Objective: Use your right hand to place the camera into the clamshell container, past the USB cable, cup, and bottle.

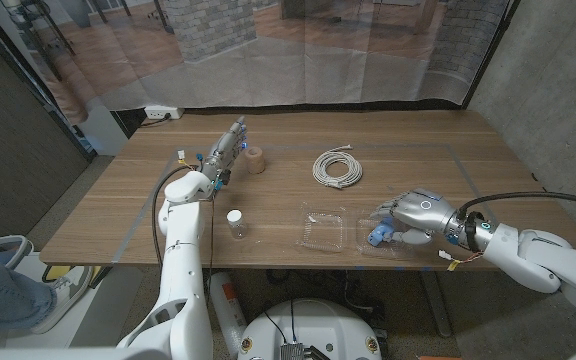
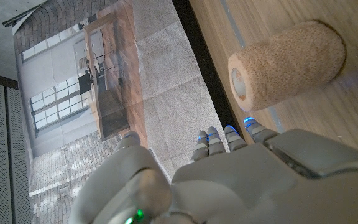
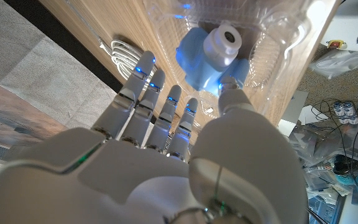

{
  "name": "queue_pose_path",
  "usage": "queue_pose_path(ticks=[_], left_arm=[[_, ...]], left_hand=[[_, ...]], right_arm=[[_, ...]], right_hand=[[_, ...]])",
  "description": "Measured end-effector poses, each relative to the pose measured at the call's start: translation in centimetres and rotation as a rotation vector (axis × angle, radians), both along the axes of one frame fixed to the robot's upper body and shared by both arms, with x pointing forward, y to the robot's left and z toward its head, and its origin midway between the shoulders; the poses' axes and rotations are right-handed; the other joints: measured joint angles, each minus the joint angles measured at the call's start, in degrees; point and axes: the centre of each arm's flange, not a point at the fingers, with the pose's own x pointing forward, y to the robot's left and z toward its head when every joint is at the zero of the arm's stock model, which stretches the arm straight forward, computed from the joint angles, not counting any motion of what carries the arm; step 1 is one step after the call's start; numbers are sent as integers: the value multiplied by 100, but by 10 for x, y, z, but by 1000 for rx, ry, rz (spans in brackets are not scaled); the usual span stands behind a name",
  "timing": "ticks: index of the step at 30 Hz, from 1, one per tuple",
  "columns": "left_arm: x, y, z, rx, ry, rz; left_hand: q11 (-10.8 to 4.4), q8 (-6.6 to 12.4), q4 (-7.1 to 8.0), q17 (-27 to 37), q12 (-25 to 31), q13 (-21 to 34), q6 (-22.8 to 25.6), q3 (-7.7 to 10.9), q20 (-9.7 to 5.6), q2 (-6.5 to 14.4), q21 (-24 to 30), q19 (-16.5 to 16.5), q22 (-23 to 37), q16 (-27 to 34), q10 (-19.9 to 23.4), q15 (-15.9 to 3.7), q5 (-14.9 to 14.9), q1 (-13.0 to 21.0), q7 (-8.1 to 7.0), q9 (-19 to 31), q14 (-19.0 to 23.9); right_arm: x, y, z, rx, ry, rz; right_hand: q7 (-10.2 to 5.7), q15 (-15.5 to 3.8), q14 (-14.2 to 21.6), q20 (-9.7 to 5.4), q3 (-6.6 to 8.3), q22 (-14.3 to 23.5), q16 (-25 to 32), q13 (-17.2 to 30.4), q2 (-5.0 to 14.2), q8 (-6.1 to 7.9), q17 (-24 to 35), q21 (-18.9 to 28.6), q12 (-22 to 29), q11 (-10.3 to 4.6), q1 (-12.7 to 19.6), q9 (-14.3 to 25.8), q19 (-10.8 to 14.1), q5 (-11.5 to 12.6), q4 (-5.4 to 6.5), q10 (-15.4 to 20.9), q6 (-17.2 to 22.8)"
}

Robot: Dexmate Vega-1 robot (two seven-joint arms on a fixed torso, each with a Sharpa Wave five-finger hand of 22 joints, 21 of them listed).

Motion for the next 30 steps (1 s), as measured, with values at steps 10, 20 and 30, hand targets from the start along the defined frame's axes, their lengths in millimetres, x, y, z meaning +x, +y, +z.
queue_pose_path(ticks=[10, 20, 30], left_arm=[[2, -1, -2, -2, 5, -4], [3, -2, -2, -5, 1, -10], [3, -2, -2, -3, 1, -12]], left_hand=[[0, 0, 25, 0, 0, 0, 0, -25, 0, 16, 0, 0, 0, 0, 0, 0, 0, 16, 0, 0, 0], [0, 0, 25, 0, 0, 0, 0, -25, 0, 23, 0, 0, 0, 0, 0, 0, 0, 23, 0, 0, 0], [0, 0, 7, 0, 0, 0, 0, -43, 0, 23, 0, 0, 0, 0, 0, 0, 0, 23, 0, 0, 0]], right_arm=[[-6, -1, 7, 3, -9, 2], [-9, -1, 16, 35, -44, 24], [-14, 1, 24, 86, -87, 64]], right_hand=[[14, 0, 0, 0, -17, 0, 0, 0, -6, 18, -26, 0, 0, 0, -6, -29, 0, 0, 17, 0, 13], [32, 0, -1, 0, -39, 1, 0, -27, 26, 45, -52, 0, 0, -22, -81, -13, 0, 0, 39, 22, 92], [20, 4, -14, 48, -81, 1, -7, -26, 101, 45, -92, 0, -30, -52, -253, -13, -48, 0, 131, 52, 165]])
